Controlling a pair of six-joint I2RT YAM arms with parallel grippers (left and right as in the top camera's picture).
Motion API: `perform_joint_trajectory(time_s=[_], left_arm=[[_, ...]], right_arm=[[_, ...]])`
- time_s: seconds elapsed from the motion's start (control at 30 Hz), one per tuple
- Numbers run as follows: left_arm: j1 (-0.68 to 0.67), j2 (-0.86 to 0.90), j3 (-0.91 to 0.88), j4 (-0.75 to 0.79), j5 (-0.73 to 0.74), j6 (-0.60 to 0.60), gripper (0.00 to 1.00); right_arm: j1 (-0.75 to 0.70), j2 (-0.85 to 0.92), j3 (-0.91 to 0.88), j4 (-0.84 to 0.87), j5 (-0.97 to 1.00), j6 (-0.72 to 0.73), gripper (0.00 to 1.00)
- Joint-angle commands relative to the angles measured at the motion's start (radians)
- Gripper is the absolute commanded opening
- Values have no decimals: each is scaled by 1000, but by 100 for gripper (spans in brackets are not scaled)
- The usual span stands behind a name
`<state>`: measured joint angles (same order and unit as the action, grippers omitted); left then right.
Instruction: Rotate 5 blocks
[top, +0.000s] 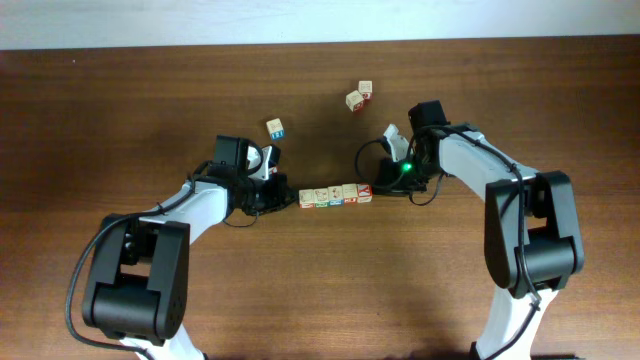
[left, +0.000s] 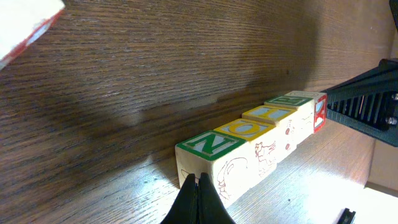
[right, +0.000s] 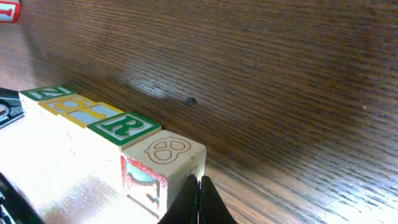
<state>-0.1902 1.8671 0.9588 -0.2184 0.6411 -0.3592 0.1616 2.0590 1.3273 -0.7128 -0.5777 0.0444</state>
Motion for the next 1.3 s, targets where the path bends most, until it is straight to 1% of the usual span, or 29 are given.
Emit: perform_joint_trajectory(time_s=[0.0, 0.1, 0.2, 0.27, 0.4, 0.47, 0.57, 1.27], left_arm=[[2, 6, -9, 2, 25, 16, 0], [2, 6, -9, 2, 25, 16, 0], [2, 6, -9, 2, 25, 16, 0], [2, 6, -9, 3, 25, 16, 0], [2, 6, -9, 9, 25, 16, 0], [2, 6, -9, 8, 25, 16, 0], [2, 6, -9, 9, 24, 16, 0], [3, 6, -9, 9, 23, 16, 0]], right_arm=[[-33, 12, -7, -5, -33, -10, 4], [-76, 12, -9, -6, -82, -23, 4], [-115, 12, -22, -5, -155, -64, 4], [-124, 12, -35, -4, -165, -64, 4], [-124, 12, -81, 45, -208, -66, 4], [-124, 12, -114, 103, -248, -57, 4], [-124, 12, -138, 154, -253, -9, 4], [-122, 12, -138, 171, -294, -30, 4]])
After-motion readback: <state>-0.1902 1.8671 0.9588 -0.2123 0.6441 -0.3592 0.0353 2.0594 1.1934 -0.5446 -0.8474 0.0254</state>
